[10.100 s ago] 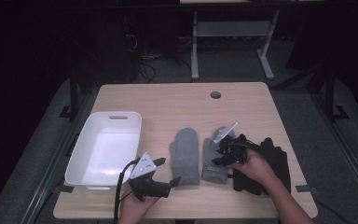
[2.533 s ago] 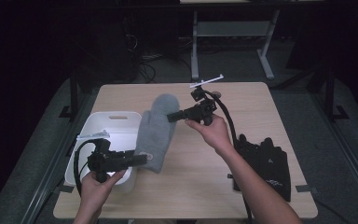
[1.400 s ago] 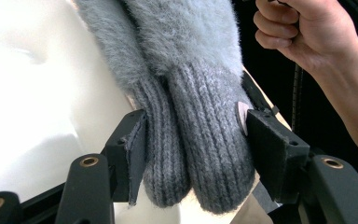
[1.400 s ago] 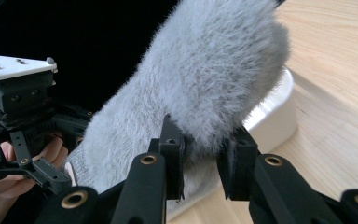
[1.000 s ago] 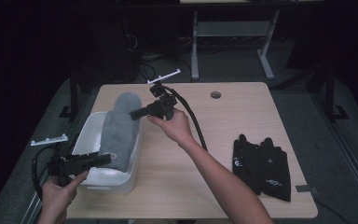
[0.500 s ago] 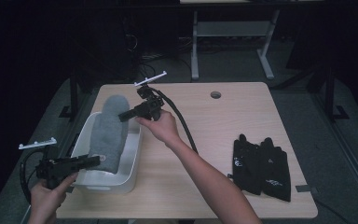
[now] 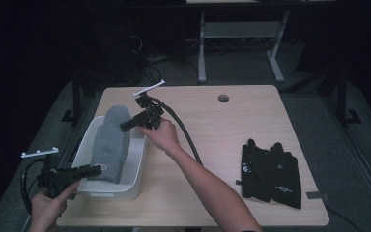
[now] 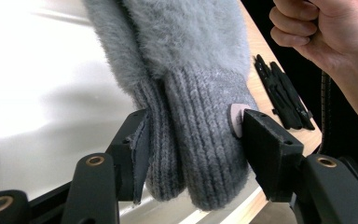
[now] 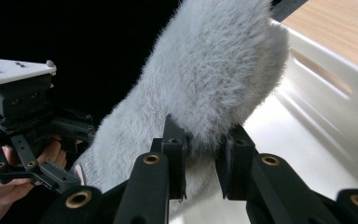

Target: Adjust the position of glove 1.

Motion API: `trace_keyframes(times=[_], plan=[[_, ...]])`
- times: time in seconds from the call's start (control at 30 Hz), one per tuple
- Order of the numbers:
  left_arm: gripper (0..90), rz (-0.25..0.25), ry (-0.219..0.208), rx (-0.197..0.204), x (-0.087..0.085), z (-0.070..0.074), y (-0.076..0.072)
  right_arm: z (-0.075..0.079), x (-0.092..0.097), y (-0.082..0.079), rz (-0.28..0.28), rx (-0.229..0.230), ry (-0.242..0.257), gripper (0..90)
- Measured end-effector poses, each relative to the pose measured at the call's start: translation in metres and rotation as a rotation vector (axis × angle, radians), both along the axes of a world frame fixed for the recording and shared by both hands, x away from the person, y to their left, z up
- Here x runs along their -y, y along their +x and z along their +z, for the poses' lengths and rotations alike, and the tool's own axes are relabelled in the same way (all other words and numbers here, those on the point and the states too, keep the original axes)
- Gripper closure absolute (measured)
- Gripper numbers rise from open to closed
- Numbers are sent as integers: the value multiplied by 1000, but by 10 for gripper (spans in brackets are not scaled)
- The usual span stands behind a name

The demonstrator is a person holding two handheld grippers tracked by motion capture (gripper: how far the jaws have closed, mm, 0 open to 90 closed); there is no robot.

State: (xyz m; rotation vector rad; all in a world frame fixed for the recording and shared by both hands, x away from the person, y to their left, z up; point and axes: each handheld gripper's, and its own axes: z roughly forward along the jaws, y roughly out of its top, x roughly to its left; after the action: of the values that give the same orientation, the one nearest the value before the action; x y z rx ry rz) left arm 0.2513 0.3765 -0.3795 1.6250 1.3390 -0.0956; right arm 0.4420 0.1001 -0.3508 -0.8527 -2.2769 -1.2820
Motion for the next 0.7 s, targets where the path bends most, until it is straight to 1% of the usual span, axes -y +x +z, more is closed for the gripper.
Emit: trace_keyframes(times=[0.03,0.07,0.1,0.13,0.17,0.2,0.23,0.3,0.37,0.57,0.6,0.63,0.7], plan=[[485,-4,-14,11,-2,0,-1,-2,-1,0,3,6,-6,748],[576,-4,-14,11,-2,0,-1,-4,-3,0,12,7,-13,751],[576,-10,-16,19,-3,0,-2,-5,-5,-1,18,2,-18,765],[560,-6,9,10,0,1,-1,-7,-6,-1,31,-7,-20,774],[532,-11,18,-4,1,0,0,-10,-10,-2,41,-4,-42,775],[520,-13,17,-8,2,-1,0,-14,-13,-4,34,7,-70,774],[508,-4,23,-4,2,-1,-1,-18,-15,-5,32,-2,-78,774],[510,-8,27,1,1,-1,-1,-26,-19,-3,30,-19,-91,775],[502,-2,27,3,0,0,-2,-30,-21,-3,31,-17,-123,775],[473,5,28,9,0,0,-1,-36,-28,-7,44,-3,-180,771],[465,5,28,9,0,0,-1,-36,-28,-7,44,-3,-180,771],[462,3,34,10,1,0,-1,-37,-27,-6,39,-1,-195,761],[449,6,36,11,2,0,-1,-36,-27,-6,31,13,-208,750]])
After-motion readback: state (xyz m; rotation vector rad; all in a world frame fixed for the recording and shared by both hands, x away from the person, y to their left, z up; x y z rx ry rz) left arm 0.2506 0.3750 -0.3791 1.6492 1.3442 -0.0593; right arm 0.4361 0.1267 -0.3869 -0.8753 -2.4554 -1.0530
